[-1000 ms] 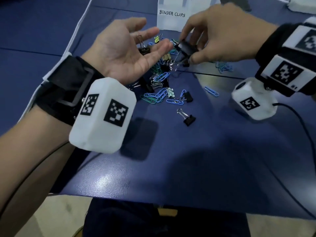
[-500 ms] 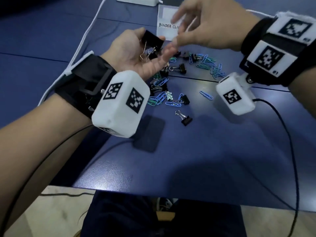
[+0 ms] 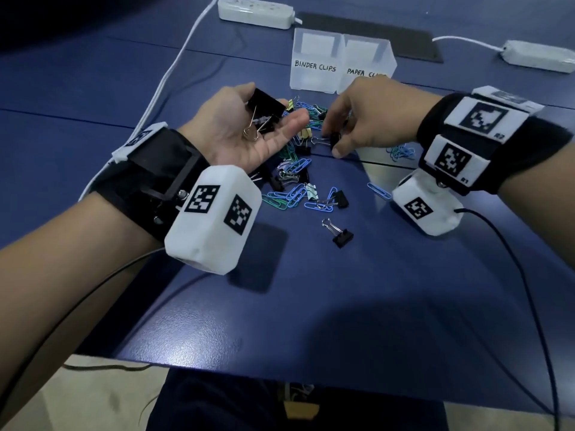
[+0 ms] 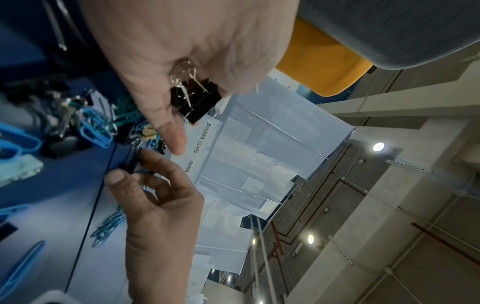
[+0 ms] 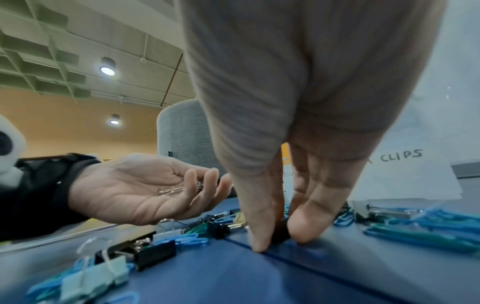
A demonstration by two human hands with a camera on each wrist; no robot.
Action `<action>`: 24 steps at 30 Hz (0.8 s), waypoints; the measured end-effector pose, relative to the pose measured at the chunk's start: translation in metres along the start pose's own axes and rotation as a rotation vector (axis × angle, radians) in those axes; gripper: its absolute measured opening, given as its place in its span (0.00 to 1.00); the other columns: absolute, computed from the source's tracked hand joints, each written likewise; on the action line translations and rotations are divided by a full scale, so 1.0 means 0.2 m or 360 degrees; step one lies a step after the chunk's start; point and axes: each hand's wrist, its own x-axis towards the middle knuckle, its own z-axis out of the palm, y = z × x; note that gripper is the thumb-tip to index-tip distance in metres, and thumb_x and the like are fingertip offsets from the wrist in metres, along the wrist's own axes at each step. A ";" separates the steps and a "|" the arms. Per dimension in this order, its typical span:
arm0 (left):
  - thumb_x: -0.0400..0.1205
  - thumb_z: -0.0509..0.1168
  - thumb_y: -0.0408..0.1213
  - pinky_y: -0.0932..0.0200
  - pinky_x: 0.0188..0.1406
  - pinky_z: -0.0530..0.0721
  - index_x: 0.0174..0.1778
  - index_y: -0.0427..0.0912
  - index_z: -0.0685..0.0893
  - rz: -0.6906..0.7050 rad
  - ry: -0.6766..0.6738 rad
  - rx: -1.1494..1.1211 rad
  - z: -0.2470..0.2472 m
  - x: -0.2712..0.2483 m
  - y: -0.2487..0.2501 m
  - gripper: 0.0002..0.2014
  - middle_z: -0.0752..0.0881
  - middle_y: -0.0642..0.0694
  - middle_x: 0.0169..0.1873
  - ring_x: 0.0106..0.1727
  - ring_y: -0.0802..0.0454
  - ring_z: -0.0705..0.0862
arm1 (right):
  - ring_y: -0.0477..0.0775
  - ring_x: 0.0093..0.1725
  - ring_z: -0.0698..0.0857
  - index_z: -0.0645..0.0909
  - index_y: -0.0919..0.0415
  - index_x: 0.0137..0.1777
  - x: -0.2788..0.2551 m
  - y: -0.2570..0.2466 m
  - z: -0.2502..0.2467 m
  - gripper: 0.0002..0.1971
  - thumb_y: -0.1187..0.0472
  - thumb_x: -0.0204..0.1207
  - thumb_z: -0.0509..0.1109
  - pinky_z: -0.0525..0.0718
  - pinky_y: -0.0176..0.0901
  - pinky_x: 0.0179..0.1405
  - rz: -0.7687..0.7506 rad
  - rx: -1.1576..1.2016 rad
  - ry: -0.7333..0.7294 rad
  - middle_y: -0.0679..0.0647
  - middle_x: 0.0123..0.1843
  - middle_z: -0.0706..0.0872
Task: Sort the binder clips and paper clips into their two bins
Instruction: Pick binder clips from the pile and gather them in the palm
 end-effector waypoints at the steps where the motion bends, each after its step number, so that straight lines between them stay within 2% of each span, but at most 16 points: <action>1: 0.89 0.48 0.45 0.52 0.47 0.90 0.49 0.29 0.77 -0.0003 -0.0011 -0.0012 -0.01 0.00 0.00 0.22 0.87 0.28 0.39 0.42 0.37 0.89 | 0.51 0.44 0.84 0.89 0.54 0.51 0.00 0.01 0.00 0.14 0.57 0.64 0.80 0.75 0.37 0.45 0.0008 0.0024 -0.0004 0.52 0.44 0.89; 3: 0.89 0.48 0.43 0.53 0.41 0.92 0.48 0.29 0.76 -0.0002 -0.0031 -0.0046 -0.01 0.00 0.01 0.20 0.87 0.27 0.42 0.42 0.36 0.89 | 0.52 0.45 0.87 0.89 0.54 0.49 -0.01 0.01 -0.01 0.12 0.58 0.64 0.81 0.79 0.38 0.46 0.0025 0.0082 0.0020 0.53 0.44 0.91; 5: 0.89 0.47 0.40 0.53 0.35 0.92 0.49 0.30 0.75 0.0008 -0.0047 -0.0091 -0.01 -0.01 0.02 0.17 0.87 0.27 0.36 0.39 0.35 0.90 | 0.51 0.45 0.89 0.89 0.54 0.49 0.00 0.02 -0.04 0.11 0.59 0.65 0.80 0.83 0.39 0.47 0.0039 0.0209 0.0146 0.53 0.44 0.92; 7: 0.89 0.46 0.38 0.52 0.36 0.91 0.50 0.31 0.74 0.0034 -0.0066 -0.0146 -0.01 -0.02 0.02 0.15 0.86 0.28 0.33 0.40 0.33 0.90 | 0.50 0.42 0.89 0.89 0.54 0.50 0.00 0.01 -0.09 0.11 0.58 0.67 0.79 0.85 0.41 0.49 0.0004 0.0393 0.0304 0.52 0.42 0.91; 10: 0.89 0.46 0.45 0.44 0.46 0.89 0.55 0.29 0.75 0.0023 -0.0124 -0.0185 -0.01 0.00 0.02 0.21 0.84 0.27 0.49 0.50 0.31 0.87 | 0.54 0.43 0.90 0.87 0.53 0.53 0.02 -0.07 -0.16 0.13 0.56 0.67 0.79 0.87 0.49 0.53 -0.0172 0.0586 0.0314 0.52 0.43 0.91; 12: 0.89 0.46 0.50 0.41 0.52 0.87 0.69 0.27 0.72 -0.0050 -0.0195 -0.0216 -0.01 0.02 0.01 0.28 0.82 0.27 0.62 0.54 0.31 0.86 | 0.53 0.46 0.90 0.87 0.54 0.54 0.05 -0.14 -0.17 0.14 0.56 0.67 0.79 0.87 0.50 0.55 -0.0272 0.0530 0.0241 0.53 0.46 0.91; 13: 0.89 0.46 0.51 0.41 0.54 0.86 0.73 0.27 0.70 -0.0076 -0.0233 -0.0249 0.00 0.02 0.01 0.30 0.81 0.28 0.66 0.53 0.31 0.86 | 0.51 0.46 0.90 0.87 0.53 0.54 0.06 -0.17 -0.17 0.15 0.54 0.66 0.79 0.87 0.50 0.56 -0.0314 0.0476 0.0212 0.52 0.46 0.92; 14: 0.89 0.47 0.50 0.41 0.53 0.87 0.73 0.27 0.71 -0.0089 -0.0258 -0.0289 0.00 0.02 0.00 0.30 0.81 0.28 0.66 0.52 0.32 0.86 | 0.49 0.46 0.90 0.87 0.53 0.54 0.08 -0.18 -0.17 0.16 0.51 0.66 0.79 0.86 0.50 0.57 -0.0339 0.0431 0.0205 0.51 0.47 0.92; 16: 0.89 0.48 0.48 0.44 0.42 0.91 0.62 0.26 0.76 -0.0104 -0.0229 -0.0340 0.01 0.02 0.01 0.25 0.80 0.30 0.63 0.47 0.33 0.86 | 0.47 0.45 0.89 0.88 0.52 0.53 0.09 -0.16 -0.17 0.17 0.46 0.67 0.76 0.86 0.49 0.57 -0.0339 0.0428 0.0291 0.51 0.47 0.91; 18: 0.89 0.51 0.46 0.50 0.26 0.90 0.49 0.30 0.77 -0.0113 -0.0153 -0.0362 0.01 0.01 0.02 0.20 0.80 0.31 0.60 0.39 0.35 0.88 | 0.45 0.38 0.86 0.89 0.52 0.52 0.10 -0.07 -0.19 0.14 0.48 0.70 0.74 0.85 0.43 0.50 -0.0261 0.0457 0.0411 0.53 0.46 0.91; 19: 0.88 0.52 0.45 0.53 0.22 0.88 0.46 0.30 0.77 -0.0110 -0.0122 -0.0371 0.00 0.01 0.03 0.19 0.80 0.32 0.58 0.34 0.36 0.88 | 0.44 0.35 0.84 0.89 0.52 0.51 0.10 -0.02 -0.20 0.12 0.50 0.70 0.75 0.82 0.38 0.45 -0.0204 0.0408 0.0430 0.54 0.45 0.91; 21: 0.88 0.52 0.45 0.57 0.21 0.87 0.45 0.31 0.76 -0.0095 -0.0083 -0.0370 -0.02 0.00 0.05 0.19 0.82 0.31 0.52 0.29 0.38 0.89 | 0.44 0.36 0.82 0.88 0.51 0.51 0.10 0.07 -0.18 0.10 0.53 0.70 0.76 0.76 0.36 0.43 -0.0066 0.0154 0.0318 0.52 0.45 0.90; 24: 0.88 0.51 0.47 0.59 0.22 0.87 0.46 0.31 0.76 -0.0055 -0.0051 -0.0335 -0.03 -0.01 0.07 0.20 0.83 0.31 0.49 0.32 0.40 0.88 | 0.50 0.43 0.84 0.87 0.50 0.53 0.12 0.14 -0.11 0.14 0.51 0.68 0.78 0.76 0.39 0.48 0.0060 -0.0114 0.0043 0.50 0.47 0.89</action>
